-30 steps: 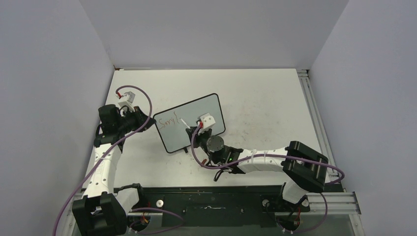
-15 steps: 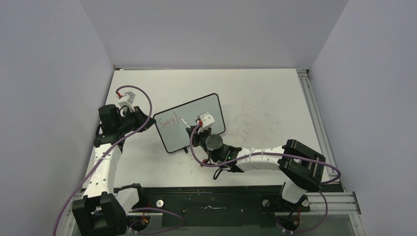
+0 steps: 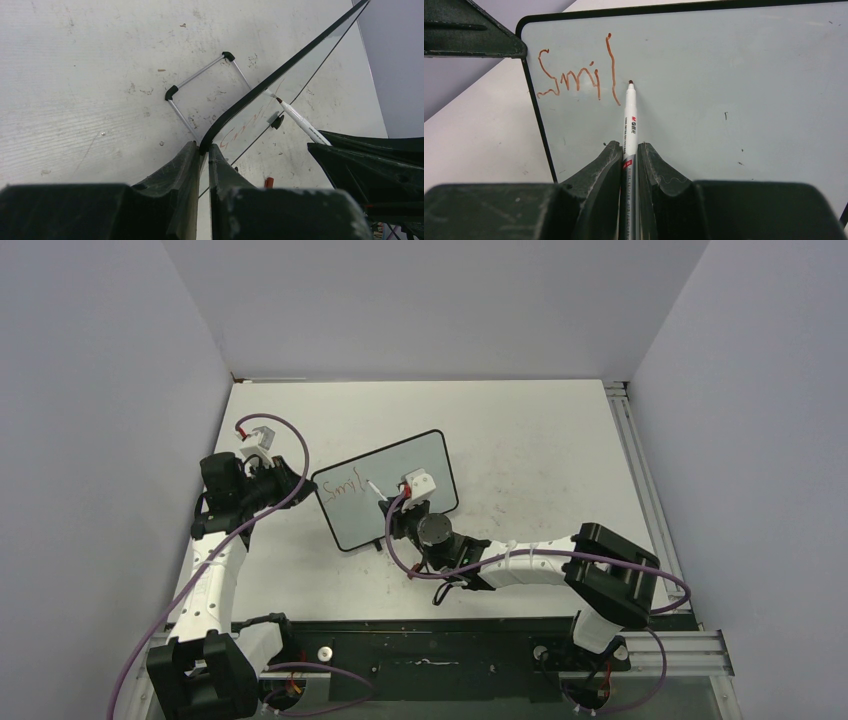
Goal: Write a sentence on the whiteboard
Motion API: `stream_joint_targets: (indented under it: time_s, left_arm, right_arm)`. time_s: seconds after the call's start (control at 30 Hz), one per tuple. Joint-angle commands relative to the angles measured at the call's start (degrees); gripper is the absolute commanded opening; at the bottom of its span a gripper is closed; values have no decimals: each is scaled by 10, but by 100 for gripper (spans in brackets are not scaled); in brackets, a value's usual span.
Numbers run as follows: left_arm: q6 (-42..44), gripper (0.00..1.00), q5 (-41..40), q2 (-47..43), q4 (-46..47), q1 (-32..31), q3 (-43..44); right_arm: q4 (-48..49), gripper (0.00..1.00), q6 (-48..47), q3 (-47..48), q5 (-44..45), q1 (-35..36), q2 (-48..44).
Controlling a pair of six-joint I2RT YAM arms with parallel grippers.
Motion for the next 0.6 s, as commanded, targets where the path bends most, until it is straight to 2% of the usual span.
stream_joint_targets:
  time_s: [0.0, 0.57]
  left_arm:
    - [1, 8, 10, 2, 1, 0, 13]
    - [1, 8, 11, 4, 2, 0, 14]
  right_arm:
    - [21, 5, 5, 8, 26, -4, -9]
    - [28, 5, -3, 20, 28, -16, -10]
